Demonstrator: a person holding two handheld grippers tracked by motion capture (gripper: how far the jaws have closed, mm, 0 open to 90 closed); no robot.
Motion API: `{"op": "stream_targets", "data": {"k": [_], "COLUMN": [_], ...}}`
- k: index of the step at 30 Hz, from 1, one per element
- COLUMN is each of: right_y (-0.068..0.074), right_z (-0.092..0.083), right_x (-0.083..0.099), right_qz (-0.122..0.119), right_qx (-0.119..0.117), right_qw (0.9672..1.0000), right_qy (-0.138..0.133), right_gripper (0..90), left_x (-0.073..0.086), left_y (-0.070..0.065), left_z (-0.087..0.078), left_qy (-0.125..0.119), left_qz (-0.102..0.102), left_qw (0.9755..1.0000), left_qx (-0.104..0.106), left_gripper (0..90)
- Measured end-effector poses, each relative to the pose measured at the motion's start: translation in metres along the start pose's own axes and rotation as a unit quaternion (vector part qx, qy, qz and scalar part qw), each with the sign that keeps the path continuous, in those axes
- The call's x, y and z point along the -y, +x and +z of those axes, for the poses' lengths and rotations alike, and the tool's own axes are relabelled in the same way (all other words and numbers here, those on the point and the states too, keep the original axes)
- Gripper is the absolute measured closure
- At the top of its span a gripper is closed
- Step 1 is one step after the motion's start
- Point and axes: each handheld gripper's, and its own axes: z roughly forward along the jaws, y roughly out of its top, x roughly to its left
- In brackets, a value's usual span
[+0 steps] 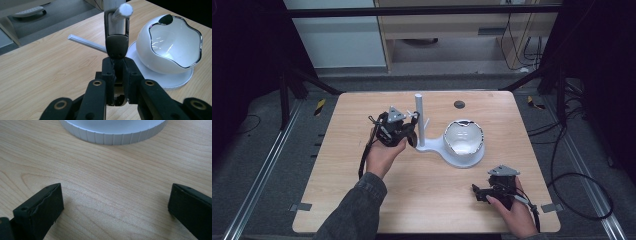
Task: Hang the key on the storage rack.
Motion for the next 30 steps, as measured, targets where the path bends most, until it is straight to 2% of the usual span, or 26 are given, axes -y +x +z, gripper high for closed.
{"op": "stream_targets", "data": {"k": [20, 24, 27, 30], "right_y": [0.0, 0.0, 0.0, 0.0], "right_z": [0.001, 0.001, 0.001, 0.001], "right_x": [0.0, 0.0, 0.0, 0.0], "right_qz": [-0.004, -0.004, -0.004, -0.004], "right_qx": [0.006, 0.006, 0.007, 0.006], "right_qw": [1.0, 1.0, 1.0, 1.0], "right_qy": [-0.001, -0.001, -0.001, -0.001], "right_gripper": [0.3, 0.4, 0.3, 0.3], "left_x": [0.005, 0.005, 0.007, 0.008], "left_y": [-0.003, -0.006, -0.007, -0.007], "left_z": [0.01, 0.012, 0.013, 0.015], "left_qy": [-0.022, -0.025, -0.033, -0.033], "left_qz": [-0.006, -0.002, -0.011, -0.009], "left_qw": [0.9997, 0.9996, 0.9993, 0.9993], "left_qx": [-0.002, -0.009, -0.01, -0.015], "left_gripper": [80.0, 79.8, 79.8, 79.4]}}
